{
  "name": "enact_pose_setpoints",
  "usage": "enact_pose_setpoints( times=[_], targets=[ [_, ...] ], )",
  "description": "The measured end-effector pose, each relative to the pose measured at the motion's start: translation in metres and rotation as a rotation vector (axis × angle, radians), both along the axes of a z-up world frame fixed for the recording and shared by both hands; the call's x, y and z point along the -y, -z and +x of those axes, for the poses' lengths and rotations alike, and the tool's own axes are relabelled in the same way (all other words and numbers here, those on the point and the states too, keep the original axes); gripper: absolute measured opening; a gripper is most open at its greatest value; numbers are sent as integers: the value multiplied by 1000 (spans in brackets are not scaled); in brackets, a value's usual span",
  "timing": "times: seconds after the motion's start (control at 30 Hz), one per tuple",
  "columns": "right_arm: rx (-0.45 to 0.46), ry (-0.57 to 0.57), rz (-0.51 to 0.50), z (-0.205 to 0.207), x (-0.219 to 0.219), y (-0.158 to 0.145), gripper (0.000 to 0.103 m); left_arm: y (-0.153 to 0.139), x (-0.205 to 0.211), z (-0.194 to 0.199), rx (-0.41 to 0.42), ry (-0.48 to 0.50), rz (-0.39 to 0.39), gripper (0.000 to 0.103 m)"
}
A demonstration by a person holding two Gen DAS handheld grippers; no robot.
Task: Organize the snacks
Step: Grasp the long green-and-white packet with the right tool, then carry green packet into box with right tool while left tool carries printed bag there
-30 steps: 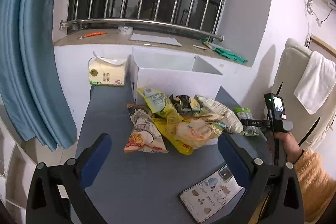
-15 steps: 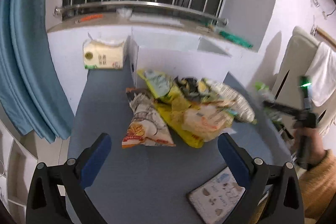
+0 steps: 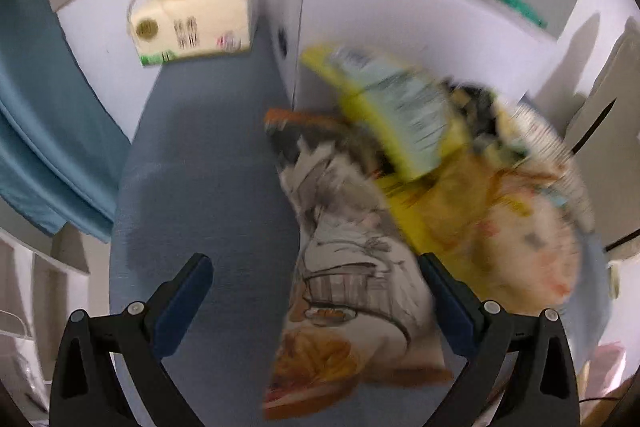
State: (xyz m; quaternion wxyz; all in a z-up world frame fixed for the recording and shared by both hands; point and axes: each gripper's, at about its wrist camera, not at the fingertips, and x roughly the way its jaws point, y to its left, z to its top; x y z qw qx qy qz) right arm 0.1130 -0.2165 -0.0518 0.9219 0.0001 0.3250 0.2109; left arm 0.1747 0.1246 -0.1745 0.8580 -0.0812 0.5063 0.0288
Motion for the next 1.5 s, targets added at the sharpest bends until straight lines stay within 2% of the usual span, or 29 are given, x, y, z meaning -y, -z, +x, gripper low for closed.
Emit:
enact_pose_setpoints(
  times=[0.03,0.1,0.13,0.17,0.3,0.33,0.43,0.57,0.7,0.8,0.9,1.07,1.2,1.33,1.5],
  targets=[
    [4,-4,-7,-1,-1,0,67,6,-3,1,-11,0,-8,94],
    [4,-13,-7,-2,-4,0,67,5,-4,-1,21,12,22,82],
    [0,-19,-2,-1,-5,0,67,4,-3,-1,20,18,49,80],
    [-6,-23,-2,-1,-7,1,67,4,-3,-2,20,27,48,78],
    [-7,-42,-5,-3,-15,3,67,1,-9,-10,35,46,26,54],
    [-3,-47,-10,-5,-18,3,67,-1,-11,-16,41,44,15,51],
    [1,-61,-20,-8,-22,3,67,-7,-13,-38,63,36,27,49],
    [4,-84,-19,-11,-29,2,67,-25,-16,-70,139,-7,1,48],
    [7,-117,0,-11,-40,1,67,-64,-16,-108,276,-40,-27,48],
    [9,-151,18,-7,-53,-3,67,-87,-17,-116,356,-51,-67,48],
    [29,-187,29,-2,-66,-10,67,-113,-10,-117,427,-43,-69,48],
    [58,-188,3,20,-85,-33,67,-147,-8,-92,524,-36,-120,48],
    [83,-183,3,61,-96,-55,67,-168,-4,-44,558,-25,-147,48],
    [86,-169,-36,126,-112,-61,67,-170,-2,25,521,-19,-148,48],
    [15,-152,-111,207,-130,-52,67,-156,0,94,443,-30,-96,48]
  ],
)
